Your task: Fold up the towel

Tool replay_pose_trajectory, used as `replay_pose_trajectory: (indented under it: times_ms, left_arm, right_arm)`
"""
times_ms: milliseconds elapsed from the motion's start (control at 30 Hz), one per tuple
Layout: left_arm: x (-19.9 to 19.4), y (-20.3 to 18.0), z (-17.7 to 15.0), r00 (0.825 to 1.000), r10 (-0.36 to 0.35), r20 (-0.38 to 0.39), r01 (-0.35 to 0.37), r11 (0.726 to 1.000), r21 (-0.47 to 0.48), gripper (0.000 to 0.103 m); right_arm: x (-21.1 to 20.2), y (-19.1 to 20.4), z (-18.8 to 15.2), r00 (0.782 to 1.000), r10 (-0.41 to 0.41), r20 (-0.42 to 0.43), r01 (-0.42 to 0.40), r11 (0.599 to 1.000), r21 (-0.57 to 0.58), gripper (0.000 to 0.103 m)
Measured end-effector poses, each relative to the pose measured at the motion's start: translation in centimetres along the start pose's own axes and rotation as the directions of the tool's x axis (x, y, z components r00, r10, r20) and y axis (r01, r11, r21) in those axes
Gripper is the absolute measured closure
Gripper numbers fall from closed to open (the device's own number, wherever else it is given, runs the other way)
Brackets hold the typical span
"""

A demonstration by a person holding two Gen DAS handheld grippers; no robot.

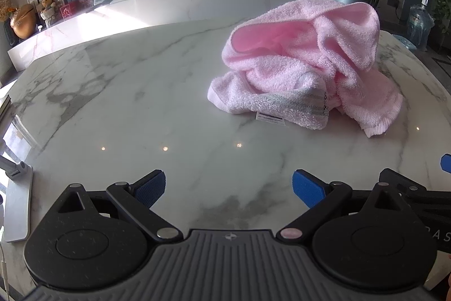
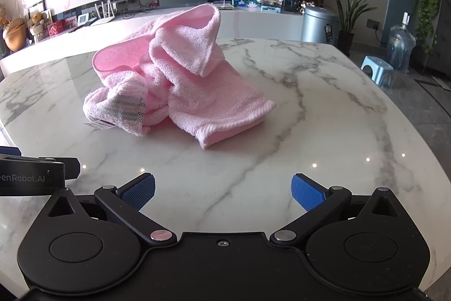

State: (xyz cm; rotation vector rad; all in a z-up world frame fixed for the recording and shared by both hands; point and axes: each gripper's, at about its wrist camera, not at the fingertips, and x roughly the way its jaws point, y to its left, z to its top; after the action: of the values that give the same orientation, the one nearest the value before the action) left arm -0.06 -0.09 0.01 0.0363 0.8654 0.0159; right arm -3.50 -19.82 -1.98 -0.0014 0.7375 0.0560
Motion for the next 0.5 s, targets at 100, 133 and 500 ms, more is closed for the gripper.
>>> replay_pose_trajectory:
  times_ms: [100,133,500]
  left_arm:
    - [-0.15,-0.27,-0.14,1.000,0.003,-0.002,-0.003,1.000,0.003,0.005]
    - [-0.20,-0.36,-0.18,1.000,0.004,-0.003,-0.004,1.000,0.004,0.005]
    - [0.56,-0.05,0.01,1.000,-0.021,-0.007,0.021,1.000,-0.009,0.005]
  right_arm:
    - [0.10,-0.07,0.04,1.000,0.001,-0.001,-0.001,1.000,0.000,0.000]
    - [0.13,-0.09,0.06,1.000,0.001,-0.001,-0.001,1.000,0.000,0.000]
    - [0.46,-0.36,-0.02,1.000,0.009,-0.007,-0.009,1.000,0.000,0.000]
